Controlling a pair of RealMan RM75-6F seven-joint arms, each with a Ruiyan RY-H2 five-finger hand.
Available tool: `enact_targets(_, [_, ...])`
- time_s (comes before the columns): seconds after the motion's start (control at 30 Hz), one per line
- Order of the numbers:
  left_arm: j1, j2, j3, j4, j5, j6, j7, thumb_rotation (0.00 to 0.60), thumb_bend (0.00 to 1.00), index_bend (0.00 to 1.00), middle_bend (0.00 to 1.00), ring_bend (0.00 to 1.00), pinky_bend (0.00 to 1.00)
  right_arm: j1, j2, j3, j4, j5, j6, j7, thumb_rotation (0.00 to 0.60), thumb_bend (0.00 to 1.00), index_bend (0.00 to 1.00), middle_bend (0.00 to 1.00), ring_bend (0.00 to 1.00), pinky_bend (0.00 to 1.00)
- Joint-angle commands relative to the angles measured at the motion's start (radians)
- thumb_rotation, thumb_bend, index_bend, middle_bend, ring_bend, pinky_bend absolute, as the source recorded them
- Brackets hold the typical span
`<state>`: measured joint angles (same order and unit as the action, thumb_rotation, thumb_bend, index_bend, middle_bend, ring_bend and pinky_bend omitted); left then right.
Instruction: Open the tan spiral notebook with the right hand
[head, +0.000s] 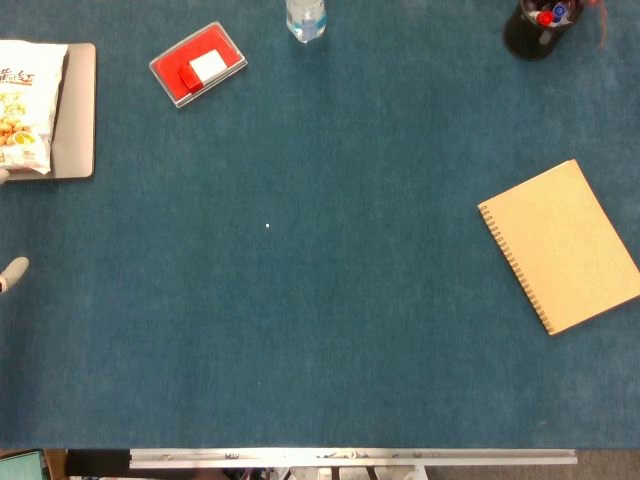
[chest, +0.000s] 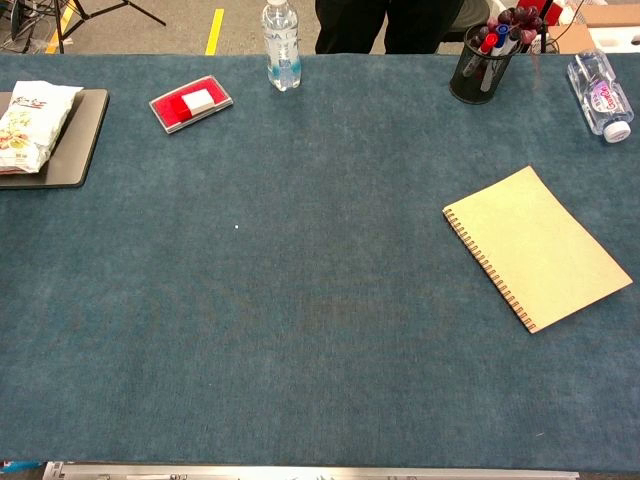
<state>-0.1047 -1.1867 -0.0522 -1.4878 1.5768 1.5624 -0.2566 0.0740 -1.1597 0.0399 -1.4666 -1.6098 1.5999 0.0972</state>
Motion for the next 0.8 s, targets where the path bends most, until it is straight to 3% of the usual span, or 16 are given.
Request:
enact_targets(0.03, [0.007,0.003,0.0,-0.003,-0.003,0.01,-0.002,0.6,0.02,0.21,0.26,0.11,0.36,0.007,-0.005,-0.003,0.001,-0.008,-0.011,-0.006,0.6,0.0,0.22,0.24,0.11,0.23])
enact_targets(0.47, [0.023,0.01,-0.003,-0.006,-0.013,0.031,0.0,0.6,0.02,0.21,0.26,0.11,0.36,0.02,-0.016,-0.006,0.017,-0.05,-0.002,0.002,0.6,0.0,0.22,0.23,0.11,0.23])
enact_targets(0.8, [0.031,0.013,0.006,-0.013,-0.001,0.041,0.008,0.6,0.02,0.21,0.26,0.11,0.36,0.066,-0.036,0.011,0.171,-0.207,0.1,-0.077,0.6,0.0,0.22,0.2,0.11,0.23])
